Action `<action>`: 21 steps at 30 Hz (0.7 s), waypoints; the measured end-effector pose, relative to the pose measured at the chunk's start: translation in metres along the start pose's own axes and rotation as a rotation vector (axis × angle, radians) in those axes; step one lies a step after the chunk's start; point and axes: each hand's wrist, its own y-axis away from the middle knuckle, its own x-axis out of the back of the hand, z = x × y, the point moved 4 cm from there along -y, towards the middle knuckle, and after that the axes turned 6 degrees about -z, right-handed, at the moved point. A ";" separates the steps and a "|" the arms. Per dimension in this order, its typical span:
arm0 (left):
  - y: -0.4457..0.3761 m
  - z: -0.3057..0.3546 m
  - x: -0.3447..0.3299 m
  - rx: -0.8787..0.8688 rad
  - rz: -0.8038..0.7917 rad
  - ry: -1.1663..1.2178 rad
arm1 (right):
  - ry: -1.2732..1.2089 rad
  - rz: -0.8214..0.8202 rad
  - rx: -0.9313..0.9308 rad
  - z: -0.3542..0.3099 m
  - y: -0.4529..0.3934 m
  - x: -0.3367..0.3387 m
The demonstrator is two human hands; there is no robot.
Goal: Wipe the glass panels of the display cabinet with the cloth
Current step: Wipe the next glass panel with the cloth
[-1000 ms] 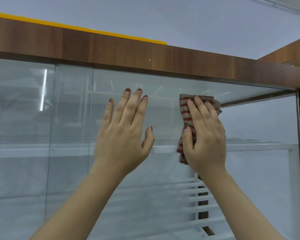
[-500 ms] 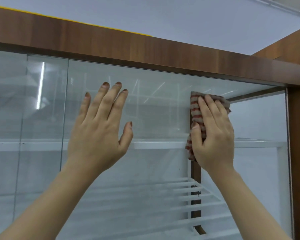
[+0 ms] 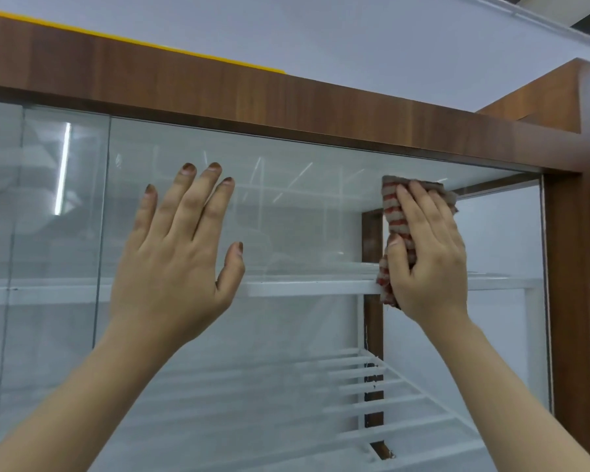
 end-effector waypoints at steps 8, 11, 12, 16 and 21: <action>-0.001 0.000 -0.001 -0.010 -0.014 0.005 | -0.015 0.019 -0.034 -0.014 0.021 -0.007; -0.001 0.009 0.004 0.048 0.022 0.036 | -0.013 0.009 -0.012 -0.015 0.018 -0.007; -0.001 0.019 0.006 0.050 0.037 0.042 | -0.012 0.002 -0.006 -0.015 0.018 -0.007; -0.010 0.071 -0.001 -0.067 0.054 0.024 | -0.002 -0.008 0.058 -0.011 0.007 -0.005; -0.028 0.097 -0.024 -0.064 -0.027 0.009 | 0.004 -0.020 0.075 0.021 -0.011 0.006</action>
